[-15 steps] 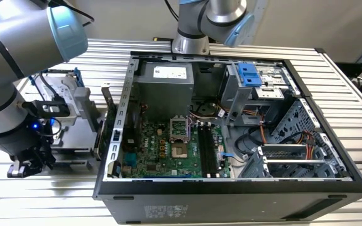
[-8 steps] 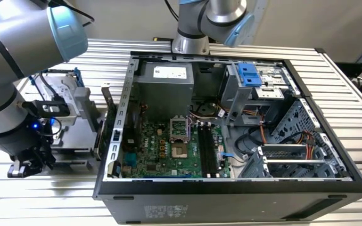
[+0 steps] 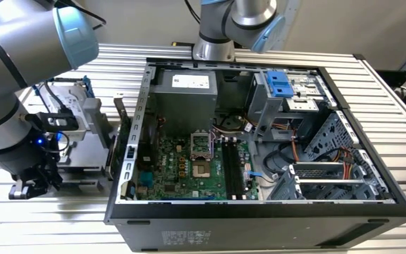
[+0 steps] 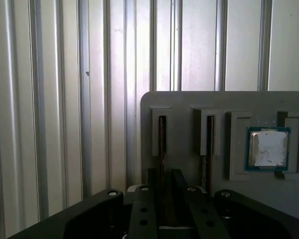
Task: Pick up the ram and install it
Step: 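Pick up the ram and move it above insertion slot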
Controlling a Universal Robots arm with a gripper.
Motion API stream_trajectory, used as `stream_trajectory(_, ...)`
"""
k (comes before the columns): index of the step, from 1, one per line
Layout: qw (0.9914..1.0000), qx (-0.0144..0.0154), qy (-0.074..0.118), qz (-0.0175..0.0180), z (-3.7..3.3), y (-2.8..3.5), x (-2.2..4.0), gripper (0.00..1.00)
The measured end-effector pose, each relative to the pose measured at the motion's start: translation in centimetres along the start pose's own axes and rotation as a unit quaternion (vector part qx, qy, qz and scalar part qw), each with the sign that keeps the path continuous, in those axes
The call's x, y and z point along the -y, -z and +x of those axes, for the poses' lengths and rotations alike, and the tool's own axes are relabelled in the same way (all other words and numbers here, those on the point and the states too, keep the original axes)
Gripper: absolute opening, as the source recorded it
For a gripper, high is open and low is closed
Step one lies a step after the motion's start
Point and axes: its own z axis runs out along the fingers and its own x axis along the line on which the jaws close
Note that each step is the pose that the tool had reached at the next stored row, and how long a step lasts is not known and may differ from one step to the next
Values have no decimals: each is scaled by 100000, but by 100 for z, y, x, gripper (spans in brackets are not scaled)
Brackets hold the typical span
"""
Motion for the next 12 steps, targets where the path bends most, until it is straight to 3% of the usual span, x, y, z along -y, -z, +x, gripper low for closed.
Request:
stream_trajectory(1, 100000, -2, 3, -3, 0, 0, 0, 100)
stream_trajectory(2, 100000, -2, 9, -2, 0, 0, 0, 0)
stream_trajectory(12, 100000, -4, 70, -6, 0, 1, 0, 0)
